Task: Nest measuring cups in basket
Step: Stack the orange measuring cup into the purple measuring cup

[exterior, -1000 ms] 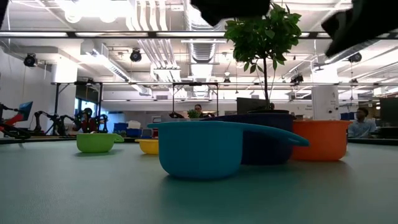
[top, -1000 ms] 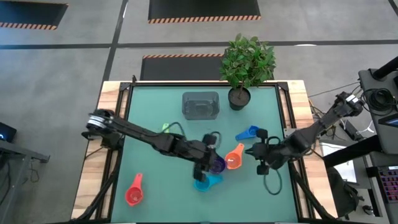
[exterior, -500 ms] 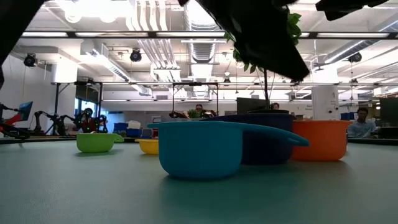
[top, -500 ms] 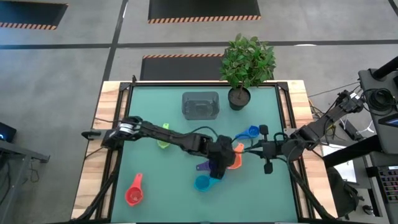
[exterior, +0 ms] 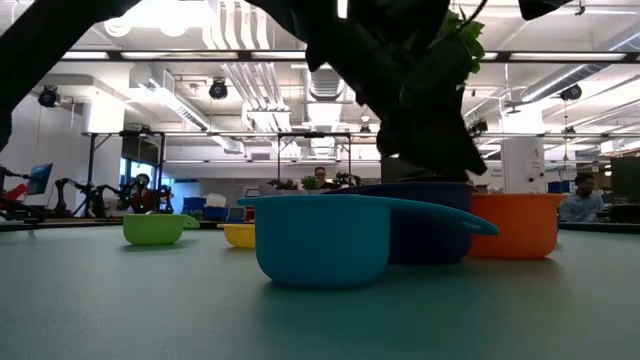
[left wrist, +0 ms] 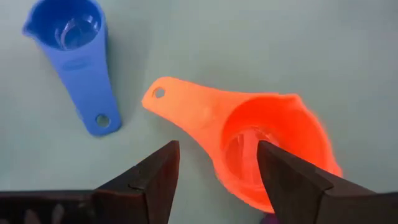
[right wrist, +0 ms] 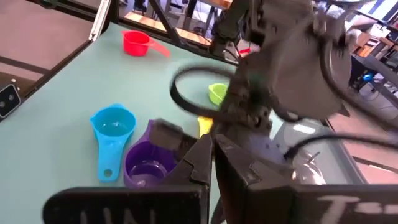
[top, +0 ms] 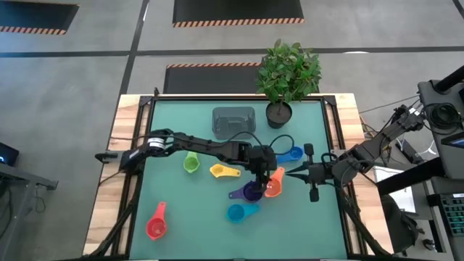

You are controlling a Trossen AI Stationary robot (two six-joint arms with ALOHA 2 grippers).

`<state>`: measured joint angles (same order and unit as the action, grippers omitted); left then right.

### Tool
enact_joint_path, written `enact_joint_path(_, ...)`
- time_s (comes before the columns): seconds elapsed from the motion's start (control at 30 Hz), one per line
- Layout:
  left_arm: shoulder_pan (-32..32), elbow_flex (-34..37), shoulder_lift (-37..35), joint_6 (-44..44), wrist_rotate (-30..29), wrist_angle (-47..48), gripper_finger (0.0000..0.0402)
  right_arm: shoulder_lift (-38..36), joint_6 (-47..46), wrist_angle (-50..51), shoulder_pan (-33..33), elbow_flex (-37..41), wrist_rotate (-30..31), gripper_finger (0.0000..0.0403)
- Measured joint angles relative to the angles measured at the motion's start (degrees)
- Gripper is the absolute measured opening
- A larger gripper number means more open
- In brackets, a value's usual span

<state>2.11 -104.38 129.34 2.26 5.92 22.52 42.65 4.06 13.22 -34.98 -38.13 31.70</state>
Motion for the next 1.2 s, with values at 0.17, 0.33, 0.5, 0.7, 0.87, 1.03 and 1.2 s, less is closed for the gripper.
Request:
enact_joint_path(0.17,-0.3,0.0,1.6,0.5,1.6,-1.2,0.0183,0.0,0.4,-0.1,0.0,0.0,0.0,0.0009)
enact_joint_path(0.33,-0.6,0.0,2.7,1.7,1.8,-2.7,0.0166,0.1,1.0,-0.1,0.0,0.0,0.0,0.0009)
enact_joint_path(0.5,-0.6,0.0,3.6,1.7,1.7,-2.9,0.0142,0.1,1.0,-0.1,0.0,0.0,0.0,0.0008)
enact_joint_path(0.7,-0.5,0.0,3.7,1.5,1.7,-3.5,0.0076,0.1,1.1,-0.1,0.0,0.0,0.0,0.0008)
enact_joint_path(0.87,-0.6,0.0,3.7,2.0,1.7,-3.6,0.0012,0.2,1.1,-0.1,0.0,0.0,0.0,0.0008)
enact_joint_path(1.03,-0.6,0.0,3.7,3.8,1.5,-5.7,0.0012,0.2,1.1,-0.1,0.0,0.0,0.0,0.0008)
enact_joint_path(1.2,-0.6,0.0,2.5,6.9,0.5,-6.5,0.0003,0.0,0.9,0.8,-0.1,0.0,-0.1,0.0009)
